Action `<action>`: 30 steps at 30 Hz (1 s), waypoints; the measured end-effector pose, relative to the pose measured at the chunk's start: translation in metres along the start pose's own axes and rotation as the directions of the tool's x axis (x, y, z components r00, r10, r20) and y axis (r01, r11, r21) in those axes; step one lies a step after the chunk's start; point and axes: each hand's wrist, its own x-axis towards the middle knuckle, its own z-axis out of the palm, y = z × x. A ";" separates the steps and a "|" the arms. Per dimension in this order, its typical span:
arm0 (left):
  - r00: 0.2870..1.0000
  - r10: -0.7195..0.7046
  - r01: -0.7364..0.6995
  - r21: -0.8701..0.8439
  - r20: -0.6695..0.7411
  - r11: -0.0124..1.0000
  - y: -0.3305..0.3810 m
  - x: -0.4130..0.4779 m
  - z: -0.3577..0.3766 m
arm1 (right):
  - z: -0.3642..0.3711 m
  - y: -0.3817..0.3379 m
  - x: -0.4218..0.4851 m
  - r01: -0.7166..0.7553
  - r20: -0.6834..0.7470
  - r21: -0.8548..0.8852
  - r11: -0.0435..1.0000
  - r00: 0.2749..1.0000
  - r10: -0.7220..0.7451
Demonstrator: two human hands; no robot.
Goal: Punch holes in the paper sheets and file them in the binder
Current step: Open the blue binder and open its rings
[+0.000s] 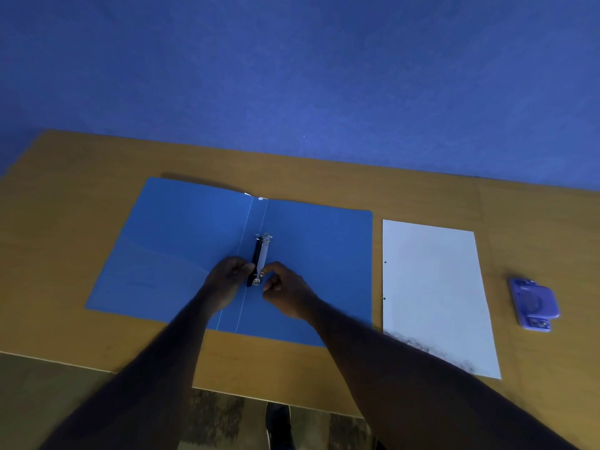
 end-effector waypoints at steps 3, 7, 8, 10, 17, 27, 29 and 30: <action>0.994 -0.041 0.039 -0.027 -0.101 0.999 -0.001 -0.001 0.006 | -0.002 0.001 -0.005 -0.021 -0.070 0.128 0.992 0.997 0.030; 0.929 0.004 -0.024 -0.050 -0.369 0.998 0.007 -0.009 0.018 | -0.022 0.013 -0.031 0.101 -0.361 0.194 0.976 0.932 -0.025; 0.905 0.041 -0.073 -0.057 -0.424 0.996 0.011 -0.013 0.023 | -0.032 0.019 -0.042 0.114 -0.425 0.172 0.979 0.905 -0.030; 0.869 0.134 -0.169 -0.029 -0.477 0.985 0.021 -0.021 0.040 | -0.058 0.039 -0.065 0.087 -0.535 0.111 0.990 0.845 -0.014; 0.793 0.608 -0.581 0.256 -0.036 0.773 0.062 -0.046 0.132 | -0.158 0.108 -0.151 -0.118 -0.810 -0.094 0.989 0.587 -0.006; 0.642 0.566 -0.745 0.596 0.517 0.299 0.063 -0.075 0.212 | -0.209 0.159 -0.186 -0.415 -0.815 0.160 0.896 0.457 0.357; 0.658 0.524 -0.732 0.621 0.540 0.280 0.060 -0.076 0.216 | -0.208 0.160 -0.185 -0.427 -0.794 0.154 0.891 0.483 0.369; 0.671 0.502 -0.723 0.632 0.546 0.279 0.059 -0.077 0.217 | -0.206 0.159 -0.185 -0.425 -0.792 0.150 0.893 0.489 0.366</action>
